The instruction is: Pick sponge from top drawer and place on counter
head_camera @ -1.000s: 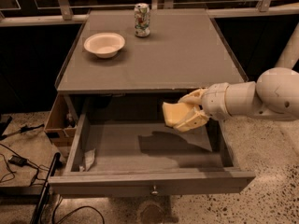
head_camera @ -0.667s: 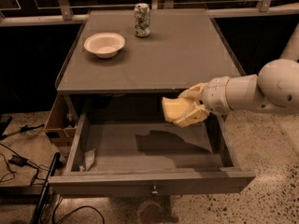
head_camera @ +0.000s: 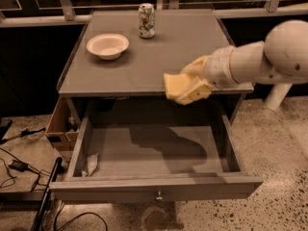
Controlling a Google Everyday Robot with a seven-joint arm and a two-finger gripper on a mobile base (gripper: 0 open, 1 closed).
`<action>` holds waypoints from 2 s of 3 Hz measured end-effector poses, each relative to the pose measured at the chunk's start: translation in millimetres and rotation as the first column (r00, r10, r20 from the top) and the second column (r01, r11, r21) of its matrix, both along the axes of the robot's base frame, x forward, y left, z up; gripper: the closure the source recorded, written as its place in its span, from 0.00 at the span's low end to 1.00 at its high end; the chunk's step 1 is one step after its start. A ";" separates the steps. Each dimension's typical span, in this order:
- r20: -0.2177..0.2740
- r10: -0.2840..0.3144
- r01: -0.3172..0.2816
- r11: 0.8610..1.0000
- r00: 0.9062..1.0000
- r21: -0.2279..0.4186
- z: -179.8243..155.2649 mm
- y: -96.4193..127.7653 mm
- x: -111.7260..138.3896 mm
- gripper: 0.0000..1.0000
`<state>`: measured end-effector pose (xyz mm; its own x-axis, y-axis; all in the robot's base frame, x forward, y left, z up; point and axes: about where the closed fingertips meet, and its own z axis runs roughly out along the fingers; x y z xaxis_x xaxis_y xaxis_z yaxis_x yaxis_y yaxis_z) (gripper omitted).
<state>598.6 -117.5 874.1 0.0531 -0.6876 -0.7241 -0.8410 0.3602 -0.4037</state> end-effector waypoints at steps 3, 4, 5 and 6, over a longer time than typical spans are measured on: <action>-0.038 -0.016 0.016 1.000 0.999 -0.013 9.8 17.2 94.9 1.00; -0.073 -0.033 0.032 0.999 0.997 -0.018 -1.0 15.7 107.2 1.00; -0.104 -0.045 0.043 0.999 0.994 -0.023 -12.9 13.3 112.8 1.00; -0.130 -0.047 0.046 0.999 0.990 -0.018 -27.8 13.8 113.4 0.98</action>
Offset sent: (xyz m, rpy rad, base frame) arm 0.1139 0.0195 0.0193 -0.0099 0.0224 -0.0112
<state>711.9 -103.7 846.3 -0.0738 -0.6977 -0.7126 -0.8694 0.3951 -0.2968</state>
